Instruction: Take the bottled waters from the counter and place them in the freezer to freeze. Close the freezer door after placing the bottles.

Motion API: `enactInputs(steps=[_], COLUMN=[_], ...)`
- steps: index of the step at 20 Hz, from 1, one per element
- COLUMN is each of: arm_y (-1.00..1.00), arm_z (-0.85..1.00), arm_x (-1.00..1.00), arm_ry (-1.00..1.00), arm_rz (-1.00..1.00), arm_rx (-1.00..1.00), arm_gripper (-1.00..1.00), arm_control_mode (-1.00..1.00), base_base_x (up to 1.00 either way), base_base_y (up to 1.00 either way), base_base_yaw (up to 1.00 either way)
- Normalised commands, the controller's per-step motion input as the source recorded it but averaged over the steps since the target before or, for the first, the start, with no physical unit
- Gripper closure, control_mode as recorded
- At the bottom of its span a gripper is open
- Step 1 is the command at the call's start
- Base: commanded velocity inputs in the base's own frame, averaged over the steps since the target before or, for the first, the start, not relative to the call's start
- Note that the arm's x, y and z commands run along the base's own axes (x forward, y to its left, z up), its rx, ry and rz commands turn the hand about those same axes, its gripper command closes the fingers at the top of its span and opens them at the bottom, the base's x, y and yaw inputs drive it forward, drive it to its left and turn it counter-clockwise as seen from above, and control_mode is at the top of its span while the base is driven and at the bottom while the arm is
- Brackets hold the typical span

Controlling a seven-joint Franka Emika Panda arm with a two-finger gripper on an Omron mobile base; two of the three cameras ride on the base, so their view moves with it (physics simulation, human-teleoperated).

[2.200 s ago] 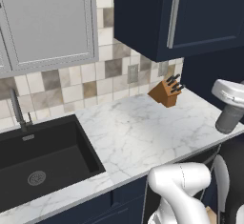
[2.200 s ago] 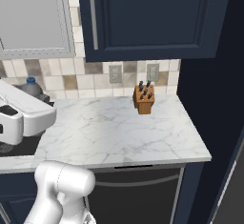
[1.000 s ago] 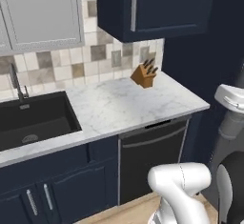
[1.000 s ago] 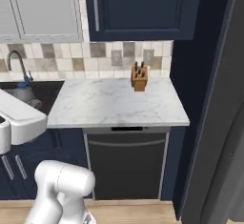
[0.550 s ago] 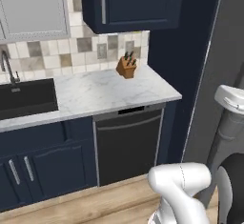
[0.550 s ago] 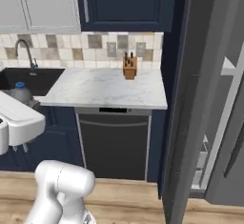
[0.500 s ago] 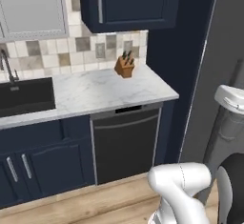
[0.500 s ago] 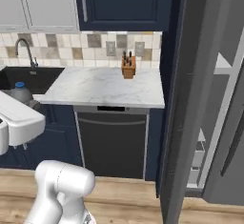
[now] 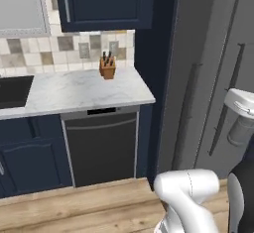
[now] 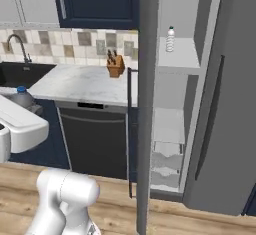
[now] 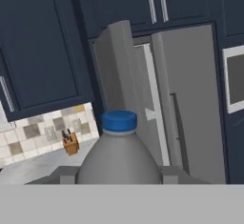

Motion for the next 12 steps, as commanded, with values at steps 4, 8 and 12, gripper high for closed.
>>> enactInputs(steps=[4,8,12], arm_y=[0.00,0.00,0.00], arm_z=[0.00,0.00,0.00], arm_x=[0.00,0.00,0.00], arm_ry=[0.00,0.00,0.00], arm_rz=[0.00,0.00,0.00], arm_rx=[0.00,0.00,0.00], arm_gripper=[1.00,1.00,1.00], arm_control_mode=[1.00,1.00,1.00], base_base_x=[-0.35,-0.35,-0.19], base_base_y=[-0.86,-0.82,-0.84], base_base_yaw=[0.25,0.21,0.20])
